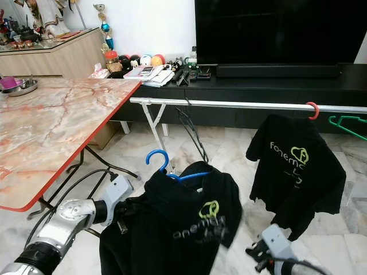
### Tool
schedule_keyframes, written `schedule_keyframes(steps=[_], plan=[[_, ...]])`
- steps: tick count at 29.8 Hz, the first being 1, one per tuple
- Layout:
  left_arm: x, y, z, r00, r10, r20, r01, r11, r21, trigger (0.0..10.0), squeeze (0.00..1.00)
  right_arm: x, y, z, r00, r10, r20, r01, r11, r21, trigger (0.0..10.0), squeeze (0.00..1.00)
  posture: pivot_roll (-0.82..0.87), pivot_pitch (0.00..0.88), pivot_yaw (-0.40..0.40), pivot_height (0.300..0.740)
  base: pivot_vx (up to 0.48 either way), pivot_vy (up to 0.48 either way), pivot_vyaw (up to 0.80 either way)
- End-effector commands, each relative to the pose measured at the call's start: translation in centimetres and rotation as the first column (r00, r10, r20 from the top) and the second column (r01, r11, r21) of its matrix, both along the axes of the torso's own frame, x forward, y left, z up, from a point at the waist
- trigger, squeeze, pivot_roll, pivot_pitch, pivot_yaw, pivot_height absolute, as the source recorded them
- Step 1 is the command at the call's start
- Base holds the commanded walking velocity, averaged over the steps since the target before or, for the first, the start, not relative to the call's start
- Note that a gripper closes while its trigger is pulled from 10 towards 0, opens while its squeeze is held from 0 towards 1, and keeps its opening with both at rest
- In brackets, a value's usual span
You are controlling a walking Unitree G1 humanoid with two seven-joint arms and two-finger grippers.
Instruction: Hang hanger
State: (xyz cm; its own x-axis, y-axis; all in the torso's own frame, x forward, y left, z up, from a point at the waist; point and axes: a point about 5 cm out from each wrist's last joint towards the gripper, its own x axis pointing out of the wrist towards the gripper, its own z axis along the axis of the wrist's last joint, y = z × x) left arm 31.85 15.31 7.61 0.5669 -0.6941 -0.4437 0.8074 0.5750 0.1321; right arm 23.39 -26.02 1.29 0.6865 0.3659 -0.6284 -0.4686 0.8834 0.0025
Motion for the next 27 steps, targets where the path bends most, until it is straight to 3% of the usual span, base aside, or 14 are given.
schedule_keyframes(steps=[1,6,7,9,11,12,13,15,18,20,23,24,27], plan=[[-0.1,-0.7,0.2,1.000,-0.013,0.028,0.013,1.000,0.017,0.0,0.00,0.8,0.6,0.6,0.999,-0.020,0.036,0.018,0.999,0.043,10.0,1.00,-0.01,0.000,0.072,0.740,0.000,0.000,0.00],[-0.5,-2.9,-0.3,0.999,-0.015,0.036,0.015,1.000,0.019,0.0,0.00,1.3,1.3,0.7,0.994,-0.091,0.054,0.083,0.988,0.131,10.0,1.00,0.00,0.000,0.068,0.740,0.000,0.000,0.00],[-1.0,-3.9,-0.7,0.997,-0.055,0.051,0.051,0.996,0.079,0.0,0.00,1.7,1.5,0.9,0.983,-0.171,0.068,0.156,0.970,0.185,10.0,1.00,0.00,0.000,0.065,0.740,0.000,0.000,0.00],[-1.2,-4.4,-0.8,0.996,-0.065,0.054,0.060,0.994,0.095,0.0,0.00,2.0,1.6,1.0,0.973,-0.216,0.080,0.195,0.957,0.216,10.0,1.00,0.00,0.000,0.065,0.740,0.000,0.000,0.00],[-1.1,-5.0,-1.4,0.998,-0.034,0.052,0.024,0.983,0.182,0.0,0.00,2.8,2.2,1.8,0.947,-0.301,0.111,0.253,0.914,0.317,10.0,1.00,-0.01,0.000,0.065,0.740,0.000,0.000,0.00],[-1.1,-5.0,-1.4,0.998,-0.034,0.052,0.024,0.983,0.182,0.0,0.00,2.8,2.2,1.8,0.947,-0.301,0.111,0.253,0.914,0.317,10.0,1.00,-0.01,0.000,0.065,0.740,0.000,0.000,0.00],[-0.9,-4.9,-1.6,0.997,-0.034,0.073,0.015,0.970,0.244,0.0,0.00,3.0,2.5,2.2,0.941,-0.317,0.118,0.256,0.895,0.365,10.0,1.00,-0.02,0.000,0.060,0.740,0.000,0.000,0.00],[-0.9,-4.9,-1.7,0.996,-0.039,0.084,0.015,0.963,0.269,0.0,0.00,3.0,2.6,2.5,0.940,-0.322,0.116,0.255,0.885,0.389,10.0,1.00,-0.02,0.000,0.060,0.740,0.000,0.000,0.00],[-0.6,-4.6,-1.9,0.982,-0.074,0.172,0.003,0.925,0.380,0.0,0.00,2.7,2.4,2.6,0.933,-0.339,0.120,0.278,0.892,0.356,10.0,1.00,-0.03,0.000,0.052,0.740,0.000,0.000,0.00],[-0.5,-4.8,-1.8,0.978,-0.070,0.196,-0.005,0.935,0.356,0.0,0.00,2.8,2.0,2.7,0.899,-0.412,0.150,0.345,0.876,0.336,10.0,1.00,-0.03,0.000,0.046,0.740,0.000,0.000,0.00],[-0.5,-6.1,-1.3,0.969,-0.059,0.240,-0.010,0.961,0.276,0.0,0.00,2.5,1.7,2.5,0.799,-0.582,0.153,0.508,0.788,0.348,10.0,1.00,-0.04,0.000,0.049,0.740,0.000,0.000,0.00],[-0.4,-6.5,-1.1,0.964,-0.054,0.259,-0.015,0.966,0.257,0.0,0.00,2.3,2.0,2.3,0.781,-0.608,0.141,0.533,0.768,0.355,10.0,1.00,-0.04,0.000,0.051,0.740,0.000,0.000,0.00],[-0.1,-7.8,-0.4,0.946,-0.061,0.319,-0.008,0.977,0.212,0.0,0.00,1.0,4.0,1.1,0.814,-0.573,0.091,0.509,0.781,0.362,10.0,0.97,-0.05,0.000,0.067,0.740,0.000,0.000,0.00]])
